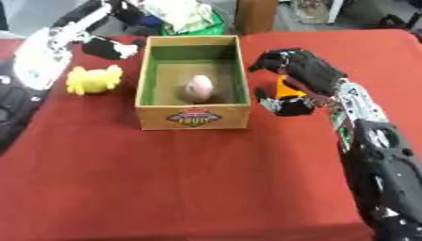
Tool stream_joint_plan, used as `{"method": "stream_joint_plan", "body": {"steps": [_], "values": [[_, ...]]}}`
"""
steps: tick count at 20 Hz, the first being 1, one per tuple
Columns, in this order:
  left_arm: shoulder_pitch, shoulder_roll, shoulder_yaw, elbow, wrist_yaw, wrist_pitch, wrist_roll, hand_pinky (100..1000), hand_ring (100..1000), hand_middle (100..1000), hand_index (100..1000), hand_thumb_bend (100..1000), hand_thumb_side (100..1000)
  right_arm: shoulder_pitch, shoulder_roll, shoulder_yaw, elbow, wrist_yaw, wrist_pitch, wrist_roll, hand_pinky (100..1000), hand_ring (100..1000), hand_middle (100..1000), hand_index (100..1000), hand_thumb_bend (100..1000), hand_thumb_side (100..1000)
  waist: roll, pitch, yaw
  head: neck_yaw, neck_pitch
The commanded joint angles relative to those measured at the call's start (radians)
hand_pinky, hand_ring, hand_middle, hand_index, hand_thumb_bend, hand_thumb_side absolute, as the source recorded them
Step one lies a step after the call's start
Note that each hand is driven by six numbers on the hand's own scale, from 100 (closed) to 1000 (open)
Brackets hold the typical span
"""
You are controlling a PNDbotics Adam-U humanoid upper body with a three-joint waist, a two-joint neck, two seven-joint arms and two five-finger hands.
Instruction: Pick up objects on the table and place them in the box.
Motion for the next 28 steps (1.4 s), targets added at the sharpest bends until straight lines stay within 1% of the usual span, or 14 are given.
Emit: {"method": "stream_joint_plan", "body": {"steps": [1,4,6,9,12,13,14,16,19,21,22,24,26,28], "values": [[0.035,0.083,0.019,-0.006,-0.024,0.047,0.036,799,719,700,803,317,282,-0.015,-0.027,-0.008,-0.016,-0.006,-0.001,0.002,600,682,674,798,100,333,0.003,-0.02,0.002,-0.009,-0.014],[0.087,0.107,-0.009,0.028,-0.067,0.09,0.023,805,732,714,803,344,296,-0.014,-0.028,-0.008,-0.016,-0.007,-0.001,0.002,600,683,674,798,100,333,0.002,-0.02,0.003,-0.011,-0.014],[0.098,0.107,-0.017,0.061,-0.095,0.103,0.002,808,740,731,808,363,303,-0.014,-0.029,-0.008,-0.016,-0.007,-0.001,0.001,601,683,674,798,100,333,0.0,-0.02,0.003,-0.011,-0.013],[0.094,0.098,-0.027,0.118,-0.137,0.092,-0.017,806,747,751,815,389,307,-0.015,-0.029,-0.008,-0.015,-0.007,-0.001,-0.001,602,684,675,798,100,333,-0.004,-0.019,0.003,-0.01,-0.012],[0.084,0.081,-0.035,0.166,-0.183,0.067,-0.024,800,732,728,804,379,306,-0.015,-0.027,-0.007,-0.014,-0.006,-0.001,-0.003,602,684,675,798,100,334,-0.008,-0.017,0.002,-0.009,-0.01],[0.08,0.074,-0.037,0.181,-0.198,0.061,-0.024,789,711,699,791,354,299,-0.015,-0.026,-0.007,-0.014,-0.006,-0.001,-0.003,602,683,674,798,100,334,-0.009,-0.016,0.002,-0.009,-0.01],[0.075,0.067,-0.037,0.194,-0.213,0.056,-0.018,766,675,647,767,290,282,-0.014,-0.026,-0.008,-0.014,-0.006,-0.001,-0.003,601,683,674,798,100,334,-0.01,-0.016,0.002,-0.009,-0.01],[0.065,0.05,-0.032,0.214,-0.246,0.05,0.008,746,629,599,751,252,271,-0.012,-0.026,-0.007,-0.013,-0.004,-0.001,-0.003,602,683,674,798,100,335,-0.011,-0.015,0.002,-0.008,-0.01],[0.048,0.028,-0.03,0.241,-0.293,0.041,0.054,718,589,548,718,201,253,-0.011,-0.024,-0.006,-0.012,-0.002,-0.001,-0.003,601,683,673,798,100,335,-0.012,-0.015,0.001,-0.007,-0.009],[0.037,0.015,-0.027,0.255,-0.314,0.039,0.121,680,529,475,646,143,233,-0.011,-0.022,-0.006,-0.012,-0.001,-0.001,-0.004,601,683,673,798,100,335,-0.012,-0.015,0.0,-0.006,-0.009],[0.033,0.009,-0.028,0.264,-0.319,0.039,0.162,652,476,394,569,117,223,-0.01,-0.022,-0.005,-0.012,-0.001,-0.001,-0.004,601,683,673,798,100,335,-0.013,-0.015,0.0,-0.006,-0.009],[0.027,0.001,-0.029,0.275,-0.314,0.042,0.239,616,399,275,461,100,212,-0.009,-0.021,-0.006,-0.012,0.0,-0.001,-0.004,601,683,672,798,100,335,-0.013,-0.014,-0.002,-0.005,-0.008],[0.023,-0.003,-0.028,0.271,-0.293,0.047,0.303,590,345,196,405,100,208,-0.008,-0.021,-0.005,-0.011,0.001,-0.001,-0.004,601,683,673,798,100,336,-0.013,-0.014,-0.003,-0.006,-0.008],[0.016,-0.002,-0.024,0.249,-0.251,0.056,0.359,570,316,154,377,100,204,-0.007,-0.022,-0.005,-0.011,0.002,-0.001,-0.004,601,683,672,797,100,335,-0.012,-0.015,-0.004,-0.007,-0.007]]}}
